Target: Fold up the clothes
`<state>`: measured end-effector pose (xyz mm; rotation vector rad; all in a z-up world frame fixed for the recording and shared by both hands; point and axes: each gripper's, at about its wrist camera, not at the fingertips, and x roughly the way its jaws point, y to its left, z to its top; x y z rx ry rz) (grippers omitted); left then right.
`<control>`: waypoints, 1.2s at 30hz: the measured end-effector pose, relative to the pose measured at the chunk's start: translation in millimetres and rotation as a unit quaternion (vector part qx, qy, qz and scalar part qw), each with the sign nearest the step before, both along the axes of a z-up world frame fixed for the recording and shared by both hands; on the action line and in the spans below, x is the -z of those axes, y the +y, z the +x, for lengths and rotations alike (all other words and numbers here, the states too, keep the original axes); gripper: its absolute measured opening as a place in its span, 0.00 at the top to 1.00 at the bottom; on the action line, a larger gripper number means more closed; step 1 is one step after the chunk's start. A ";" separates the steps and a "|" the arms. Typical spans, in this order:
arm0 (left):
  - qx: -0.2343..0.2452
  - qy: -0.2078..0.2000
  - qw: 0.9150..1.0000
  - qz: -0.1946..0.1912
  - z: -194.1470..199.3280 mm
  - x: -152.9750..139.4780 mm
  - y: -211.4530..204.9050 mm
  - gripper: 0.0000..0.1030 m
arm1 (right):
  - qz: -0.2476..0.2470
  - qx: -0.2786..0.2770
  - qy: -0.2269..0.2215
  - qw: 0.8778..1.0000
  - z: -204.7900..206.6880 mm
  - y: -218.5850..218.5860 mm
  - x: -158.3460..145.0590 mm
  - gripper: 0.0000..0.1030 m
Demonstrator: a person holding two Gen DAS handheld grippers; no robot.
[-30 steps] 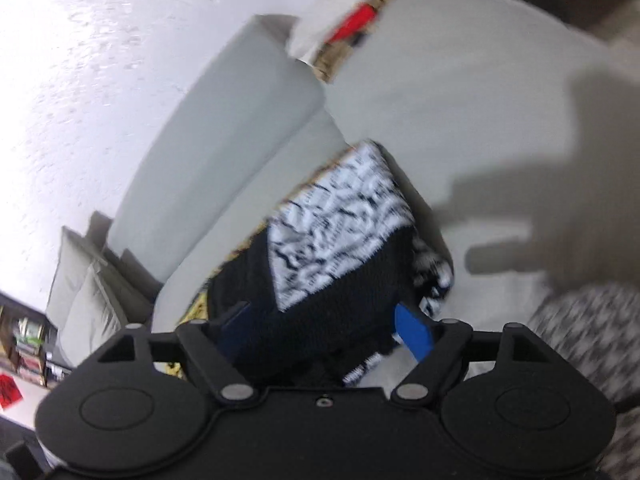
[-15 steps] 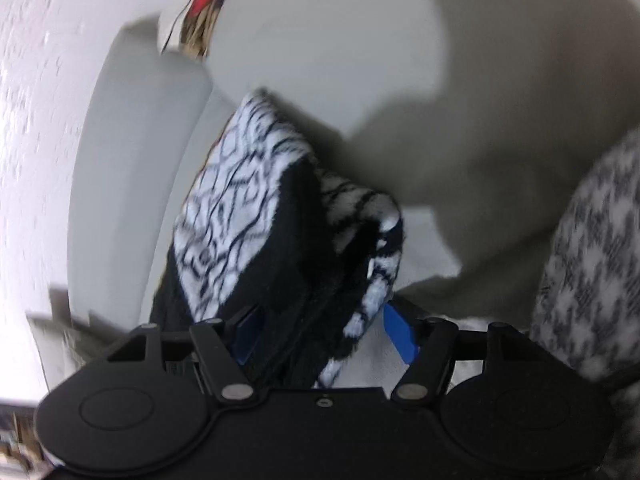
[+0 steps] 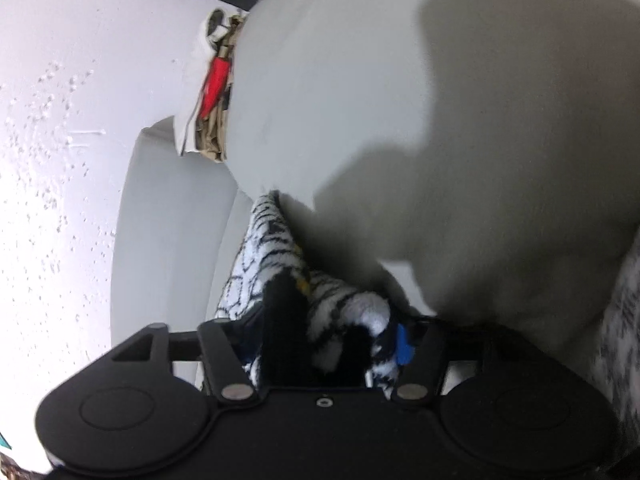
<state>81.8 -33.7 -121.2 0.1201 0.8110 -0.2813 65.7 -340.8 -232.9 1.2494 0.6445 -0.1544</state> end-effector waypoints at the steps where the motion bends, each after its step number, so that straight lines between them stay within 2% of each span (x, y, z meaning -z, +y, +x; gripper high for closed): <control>1: 0.015 -0.002 1.000 0.014 8.6 4.1 -10.9 0.71 | 0.002 0.000 -0.001 1.000 0.3 -0.6 0.1 0.60; 4: 0.034 0.036 0.998 0.050 33.9 25.2 -21.0 0.89 | -0.013 -0.019 -0.013 1.000 1.0 -2.6 -13.9 0.65; 6: 0.052 0.052 0.995 0.069 43.1 35.9 -26.5 0.90 | -0.021 -0.031 -0.025 0.999 3.1 -5.2 -27.9 0.66; 9: 0.085 0.061 0.991 0.086 42.9 36.8 -36.5 1.00 | -0.043 -0.060 -0.053 0.996 13.5 -6.0 -58.2 0.69; 11: 0.094 0.073 0.990 0.075 45.5 34.9 -43.7 1.00 | -0.081 -0.092 -0.081 0.989 22.6 -1.0 -89.3 0.69; 14: 0.104 0.086 0.990 0.033 47.7 29.3 -54.2 1.00 | -0.164 -0.139 -0.123 0.969 32.0 12.6 -138.7 0.70; 17: 0.101 0.090 0.991 -0.013 45.1 34.3 -66.7 1.00 | -0.261 -0.175 -0.146 0.938 33.3 29.2 -175.8 0.69; 20: 0.082 0.072 0.994 -0.018 37.6 40.6 -68.5 1.00 | -0.348 -0.207 -0.140 0.904 27.6 54.0 -182.9 0.69; 21: 0.072 0.072 0.994 -0.031 36.1 37.3 -61.0 1.00 | -0.373 -0.212 -0.141 0.893 22.6 61.2 -183.5 0.69; 23: 0.045 0.079 0.993 -0.070 29.8 25.5 -35.2 0.90 | -0.410 -0.217 -0.150 0.873 16.3 76.7 -189.5 0.69; 25: 0.018 0.075 0.992 -0.102 20.2 8.7 -0.5 0.89 | -0.441 -0.223 -0.160 0.854 7.2 94.1 -196.4 0.69; 29: -0.036 0.024 0.994 -0.097 -18.2 -26.9 80.7 0.74 | -0.495 -0.238 -0.174 0.817 -7.1 136.5 -208.7 0.69; 30: -0.052 0.016 0.994 -0.092 -28.4 -33.1 99.6 0.74 | -0.509 -0.243 -0.178 0.806 -10.8 149.0 -210.8 0.69; 32: -0.090 0.007 0.992 -0.094 -47.3 -41.6 138.3 0.74 | -0.538 -0.257 -0.187 0.781 -17.6 176.1 -214.2 0.69; 36: -0.149 -0.004 0.983 -0.108 -70.2 -49.2 192.5 0.74 | -0.588 -0.299 -0.211 0.721 -25.2 239.7 -213.4 0.69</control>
